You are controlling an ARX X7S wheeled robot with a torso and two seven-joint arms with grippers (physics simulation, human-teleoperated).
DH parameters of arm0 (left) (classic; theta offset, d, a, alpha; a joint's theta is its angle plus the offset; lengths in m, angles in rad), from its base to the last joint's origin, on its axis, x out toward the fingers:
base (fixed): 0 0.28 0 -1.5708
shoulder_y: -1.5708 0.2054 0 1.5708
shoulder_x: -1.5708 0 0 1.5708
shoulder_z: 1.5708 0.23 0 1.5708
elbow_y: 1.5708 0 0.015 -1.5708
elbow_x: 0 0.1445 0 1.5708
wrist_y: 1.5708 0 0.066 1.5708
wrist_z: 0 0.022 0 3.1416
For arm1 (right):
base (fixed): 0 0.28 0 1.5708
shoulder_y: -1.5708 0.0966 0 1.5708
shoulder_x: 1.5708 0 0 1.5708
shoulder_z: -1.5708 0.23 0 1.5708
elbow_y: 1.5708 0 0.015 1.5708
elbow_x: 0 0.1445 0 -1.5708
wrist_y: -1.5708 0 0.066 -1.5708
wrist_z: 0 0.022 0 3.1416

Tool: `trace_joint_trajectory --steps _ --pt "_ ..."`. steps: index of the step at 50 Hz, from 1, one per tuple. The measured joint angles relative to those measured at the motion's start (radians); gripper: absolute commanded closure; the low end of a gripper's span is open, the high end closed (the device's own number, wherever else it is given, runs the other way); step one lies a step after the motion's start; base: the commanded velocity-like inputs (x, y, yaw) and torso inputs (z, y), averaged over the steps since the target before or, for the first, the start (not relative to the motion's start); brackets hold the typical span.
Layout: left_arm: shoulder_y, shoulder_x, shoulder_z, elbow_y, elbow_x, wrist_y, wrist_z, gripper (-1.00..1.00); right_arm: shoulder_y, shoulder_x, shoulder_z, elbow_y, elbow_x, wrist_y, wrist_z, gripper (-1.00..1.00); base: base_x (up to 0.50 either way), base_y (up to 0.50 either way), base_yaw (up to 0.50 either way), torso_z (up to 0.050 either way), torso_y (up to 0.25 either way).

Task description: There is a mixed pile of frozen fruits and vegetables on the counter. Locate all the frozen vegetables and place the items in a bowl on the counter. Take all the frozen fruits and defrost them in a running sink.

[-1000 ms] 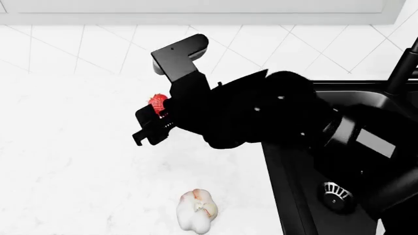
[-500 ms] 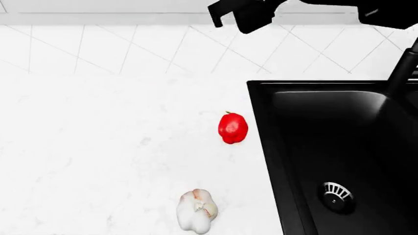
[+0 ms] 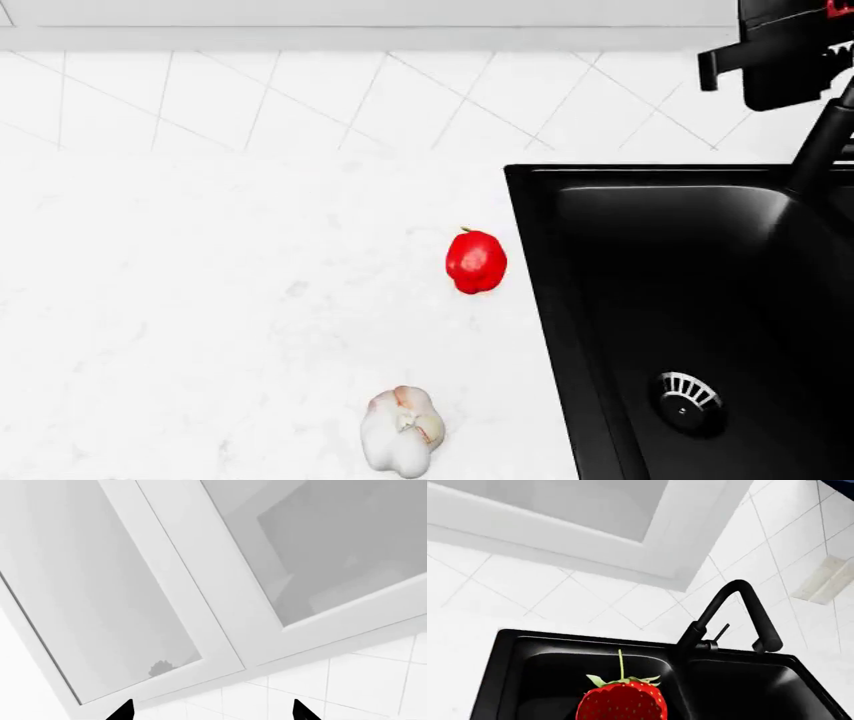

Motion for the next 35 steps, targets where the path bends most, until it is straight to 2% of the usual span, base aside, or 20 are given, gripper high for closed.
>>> trace_joint_trajectory --steps 19,35 --pt "0.007 0.016 0.005 -0.004 0.006 0.003 -0.004 -1.0 -0.187 0.211 -0.153 -0.194 -0.104 -0.243 -0.101 1.0 0.0 0.0 0.0 0.0 0.0" --pt "0.03 0.022 0.011 -0.003 0.018 0.019 -0.002 -1.0 -0.383 0.247 -0.203 -0.19 -0.259 -0.438 -0.215 1.0 0.0 0.0 0.0 0.0 0.0"
